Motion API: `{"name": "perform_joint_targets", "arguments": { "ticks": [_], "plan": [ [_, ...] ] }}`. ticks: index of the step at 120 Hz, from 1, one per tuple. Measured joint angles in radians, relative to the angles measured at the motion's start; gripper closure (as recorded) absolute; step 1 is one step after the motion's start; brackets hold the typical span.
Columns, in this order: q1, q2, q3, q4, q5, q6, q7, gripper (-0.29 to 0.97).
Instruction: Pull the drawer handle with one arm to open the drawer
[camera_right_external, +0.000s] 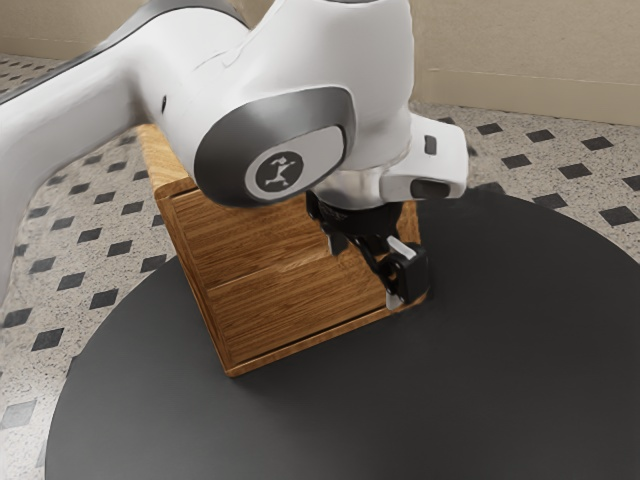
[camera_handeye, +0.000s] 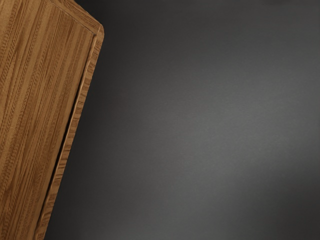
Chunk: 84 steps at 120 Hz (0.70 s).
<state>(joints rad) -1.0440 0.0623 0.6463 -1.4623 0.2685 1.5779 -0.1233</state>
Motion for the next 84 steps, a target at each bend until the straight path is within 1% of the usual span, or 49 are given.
{"name": "perform_joint_targets", "arguments": {
  "ticks": [6, 13, 22, 33, 44, 67, 73, 84],
  "plan": [
    [0.008, -0.019, 0.021, 0.008, 0.030, 0.003, 0.006, 0.00],
    [0.035, -0.030, 0.031, 0.020, 0.082, 0.006, 0.021, 0.00],
    [0.081, -0.034, 0.026, 0.026, 0.150, 0.008, 0.045, 0.00],
    [0.121, -0.033, 0.012, 0.024, 0.196, 0.011, 0.070, 0.00],
    [0.112, -0.029, 0.009, 0.020, 0.216, 0.012, 0.092, 0.00],
    [0.020, 0.005, 0.022, 0.015, 0.233, 0.021, 0.128, 0.00],
    [0.025, 0.014, 0.023, 0.016, 0.236, 0.026, 0.135, 0.00],
    [0.066, 0.020, 0.024, 0.019, 0.242, 0.034, 0.147, 0.00]
  ]
}}
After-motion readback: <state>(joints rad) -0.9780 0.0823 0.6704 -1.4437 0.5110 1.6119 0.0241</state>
